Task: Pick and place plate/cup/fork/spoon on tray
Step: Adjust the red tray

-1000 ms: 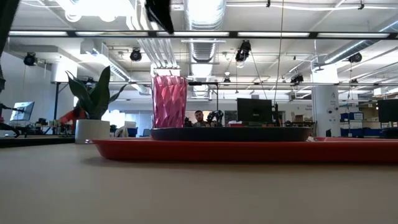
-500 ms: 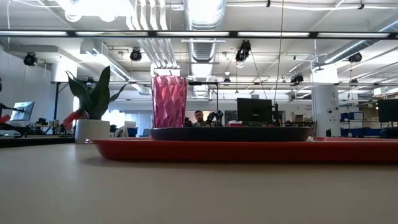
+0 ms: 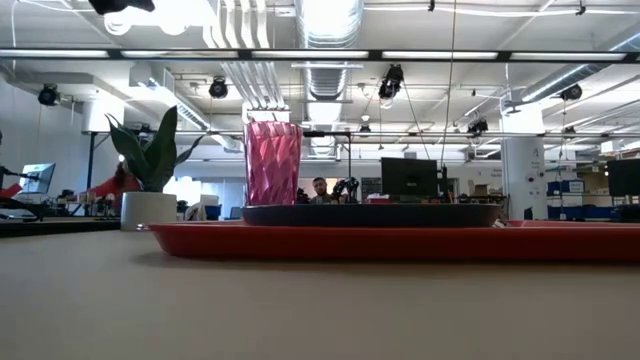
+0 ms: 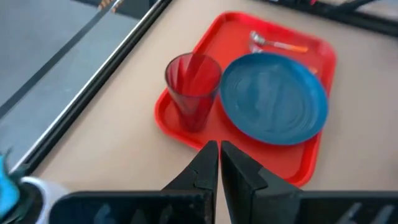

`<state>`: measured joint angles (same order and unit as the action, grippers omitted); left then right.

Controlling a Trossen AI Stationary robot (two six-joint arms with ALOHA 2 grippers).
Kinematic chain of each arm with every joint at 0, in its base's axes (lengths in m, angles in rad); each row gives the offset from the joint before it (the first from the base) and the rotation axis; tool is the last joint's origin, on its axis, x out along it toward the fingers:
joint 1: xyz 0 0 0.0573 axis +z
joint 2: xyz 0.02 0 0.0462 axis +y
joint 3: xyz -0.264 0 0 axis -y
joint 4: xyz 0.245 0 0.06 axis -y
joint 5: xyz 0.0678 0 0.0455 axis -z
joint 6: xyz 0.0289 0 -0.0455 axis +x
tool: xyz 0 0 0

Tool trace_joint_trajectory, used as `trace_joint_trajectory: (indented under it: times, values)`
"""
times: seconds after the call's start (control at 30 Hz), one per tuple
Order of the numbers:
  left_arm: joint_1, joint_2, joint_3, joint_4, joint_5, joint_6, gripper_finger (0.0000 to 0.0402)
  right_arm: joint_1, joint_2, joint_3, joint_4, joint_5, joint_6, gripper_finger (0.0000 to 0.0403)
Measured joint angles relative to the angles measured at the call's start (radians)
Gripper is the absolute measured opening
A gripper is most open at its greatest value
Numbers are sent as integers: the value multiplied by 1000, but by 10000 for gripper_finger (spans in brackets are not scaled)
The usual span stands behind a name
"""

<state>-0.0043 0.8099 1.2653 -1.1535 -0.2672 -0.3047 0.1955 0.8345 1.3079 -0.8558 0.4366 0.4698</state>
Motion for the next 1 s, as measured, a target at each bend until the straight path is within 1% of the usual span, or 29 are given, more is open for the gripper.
trace_joint_trajectory:
  times: [0.1, 0.27, 0.33, 0.47, 0.6, 0.67, 0.87, 1.0]
  values:
    - [-7, -52, -46, 44, 0, -4, 1, 0, -43, -80, 69, -27, 2, 8]
    - [-7, -108, -57, 47, 0, -4, 1, 0, -122, -277, 258, -76, 26, 8]
    - [-7, -125, -64, 47, 0, -4, 1, 0, -158, -363, 304, -82, 76, 8]
    - [-7, -153, -90, 46, 0, -11, 1, 0, -219, -511, 338, -94, 238, 8]
    - [-7, -167, -112, 45, 0, -31, 1, 4, -251, -633, 433, -179, 366, 8]
    - [-7, -167, -113, 48, 0, -32, 1, 11, -253, -675, 457, -205, 431, 8]
    - [-7, -165, -108, 55, 0, -30, 1, 73, -217, -744, 439, -259, 615, 8]
    - [-7, -165, -108, 55, 0, -30, 1, 131, -179, -747, 345, -287, 758, 8]
